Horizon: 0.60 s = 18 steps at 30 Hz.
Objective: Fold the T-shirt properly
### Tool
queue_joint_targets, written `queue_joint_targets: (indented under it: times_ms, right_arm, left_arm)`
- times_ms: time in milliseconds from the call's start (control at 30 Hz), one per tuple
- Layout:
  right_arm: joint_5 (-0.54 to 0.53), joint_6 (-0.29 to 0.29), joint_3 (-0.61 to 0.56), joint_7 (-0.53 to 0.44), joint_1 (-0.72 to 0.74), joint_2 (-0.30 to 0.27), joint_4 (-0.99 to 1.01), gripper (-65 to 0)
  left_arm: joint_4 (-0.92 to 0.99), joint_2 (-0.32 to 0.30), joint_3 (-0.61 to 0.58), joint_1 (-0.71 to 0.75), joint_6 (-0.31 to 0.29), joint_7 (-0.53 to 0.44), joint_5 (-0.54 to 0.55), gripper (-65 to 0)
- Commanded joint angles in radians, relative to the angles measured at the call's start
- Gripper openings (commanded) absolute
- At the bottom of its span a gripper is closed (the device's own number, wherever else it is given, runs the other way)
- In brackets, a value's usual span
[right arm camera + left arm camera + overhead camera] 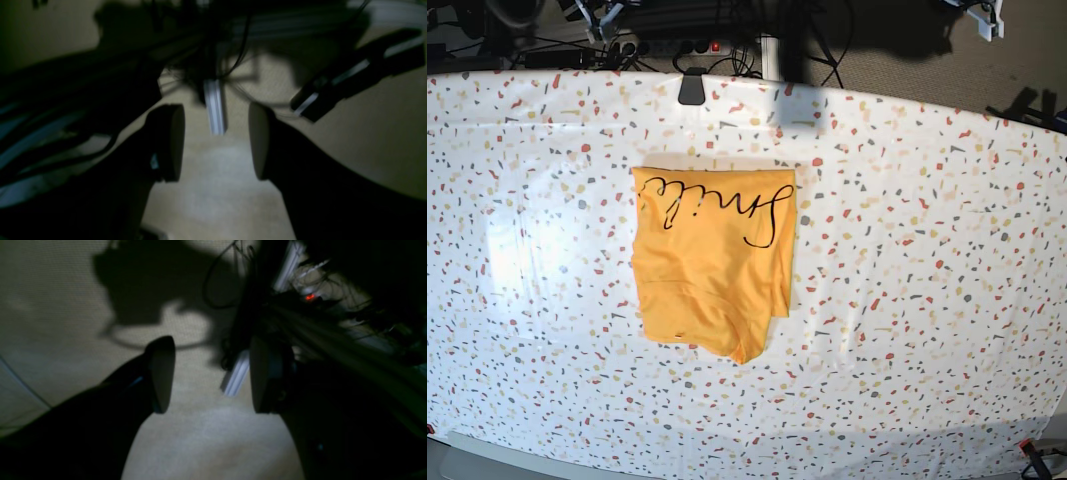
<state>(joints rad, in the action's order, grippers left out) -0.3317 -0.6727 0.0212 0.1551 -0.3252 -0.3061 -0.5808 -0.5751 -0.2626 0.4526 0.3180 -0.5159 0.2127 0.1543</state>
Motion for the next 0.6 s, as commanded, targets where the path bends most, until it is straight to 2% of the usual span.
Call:
queue_joint_targets:
  times_ms: [0,100,167,233,567]
  right_arm:
    - [0.033,0.016,-0.016,-0.043,0.013,-0.006,0.045,-34.0]
    - [0.101,0.108,-0.079,-0.169,0.064,-0.001,0.157,-34.0]
    - [0.101,0.152,-0.12,-0.204,0.076,-0.004,0.186,-34.0]
    - [0.1,0.182,-0.156,-0.216,0.076,-0.008,0.185,-34.0]
    - [0.1,0.188,-0.262,-0.267,0.082,-0.009,0.18,-34.0]
  left_arm:
    - [0.032,-0.009,0.002,-0.003,0.01,-0.018,-0.018,-30.7]
    - [0.117,0.002,0.002,-0.013,0.06,-0.12,-0.114,-30.7]
    - [0.142,0.012,0.002,-0.009,0.063,-0.158,-0.149,-30.7]
    - [0.143,0.027,0.002,-0.001,0.063,-0.156,-0.151,-30.7]
    - [0.138,0.09,0.002,0.0,0.063,-0.158,-0.151,-30.7]
